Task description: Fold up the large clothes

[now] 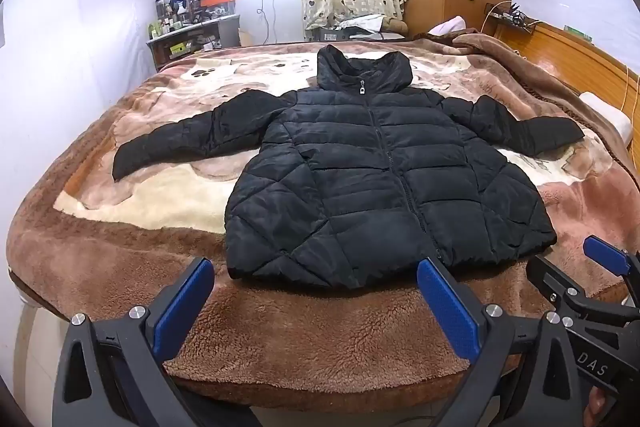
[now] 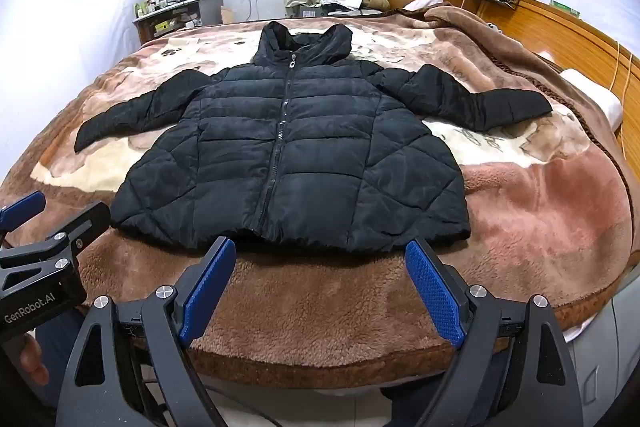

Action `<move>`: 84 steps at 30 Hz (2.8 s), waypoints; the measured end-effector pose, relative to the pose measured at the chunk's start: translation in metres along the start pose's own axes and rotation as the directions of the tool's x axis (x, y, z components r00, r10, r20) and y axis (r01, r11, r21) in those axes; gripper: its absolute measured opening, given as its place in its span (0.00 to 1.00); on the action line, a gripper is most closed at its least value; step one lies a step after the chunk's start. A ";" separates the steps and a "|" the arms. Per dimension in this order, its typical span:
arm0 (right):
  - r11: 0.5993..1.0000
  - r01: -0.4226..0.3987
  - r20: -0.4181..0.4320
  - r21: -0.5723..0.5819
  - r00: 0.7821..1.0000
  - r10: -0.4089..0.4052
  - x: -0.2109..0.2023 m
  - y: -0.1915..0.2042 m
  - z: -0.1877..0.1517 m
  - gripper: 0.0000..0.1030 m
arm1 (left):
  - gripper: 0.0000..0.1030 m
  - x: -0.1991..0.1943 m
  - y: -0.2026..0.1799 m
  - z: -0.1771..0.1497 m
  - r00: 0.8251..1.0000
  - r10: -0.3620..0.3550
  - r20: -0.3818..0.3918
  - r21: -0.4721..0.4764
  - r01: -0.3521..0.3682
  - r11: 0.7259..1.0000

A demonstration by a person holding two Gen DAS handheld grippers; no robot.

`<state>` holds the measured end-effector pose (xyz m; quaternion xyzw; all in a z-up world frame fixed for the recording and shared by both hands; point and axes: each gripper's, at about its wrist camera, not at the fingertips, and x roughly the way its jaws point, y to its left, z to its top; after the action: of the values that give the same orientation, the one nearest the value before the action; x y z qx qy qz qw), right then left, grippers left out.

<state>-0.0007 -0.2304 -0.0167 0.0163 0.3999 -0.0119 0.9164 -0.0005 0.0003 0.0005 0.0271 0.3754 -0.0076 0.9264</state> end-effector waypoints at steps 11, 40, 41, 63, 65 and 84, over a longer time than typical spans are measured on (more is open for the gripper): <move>1.000 0.006 0.025 0.017 1.000 -0.006 0.001 -0.008 0.000 0.85 | 1.00 0.021 -0.001 -0.010 0.993 -0.074 -0.087 -0.038 0.071 0.997; 1.000 0.019 0.014 0.017 1.000 -0.019 0.005 -0.003 0.002 0.85 | 1.00 0.011 0.010 -0.002 0.999 -0.028 -0.030 -0.048 0.026 0.998; 1.000 0.018 0.013 0.017 1.000 -0.019 0.005 -0.003 0.002 0.85 | 1.00 0.011 0.011 -0.002 0.999 -0.030 -0.030 -0.052 0.028 0.998; 1.000 0.022 0.010 0.021 1.000 -0.022 0.006 -0.004 0.002 0.85 | 1.00 0.008 0.010 -0.001 0.999 -0.017 -0.031 -0.051 0.016 0.999; 1.000 0.022 0.010 0.020 1.000 -0.022 0.006 -0.004 0.002 0.85 | 1.00 0.007 0.010 -0.001 0.999 -0.019 -0.034 -0.053 0.017 0.998; 1.000 0.021 0.010 0.021 1.000 -0.021 0.006 -0.005 0.003 0.85 | 1.00 0.010 0.012 0.001 0.999 -0.015 -0.040 -0.051 0.013 0.999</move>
<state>0.0057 -0.2352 -0.0195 0.0218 0.3952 -0.0257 0.9180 0.0075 0.0120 -0.0050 0.0010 0.3943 -0.0039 0.9190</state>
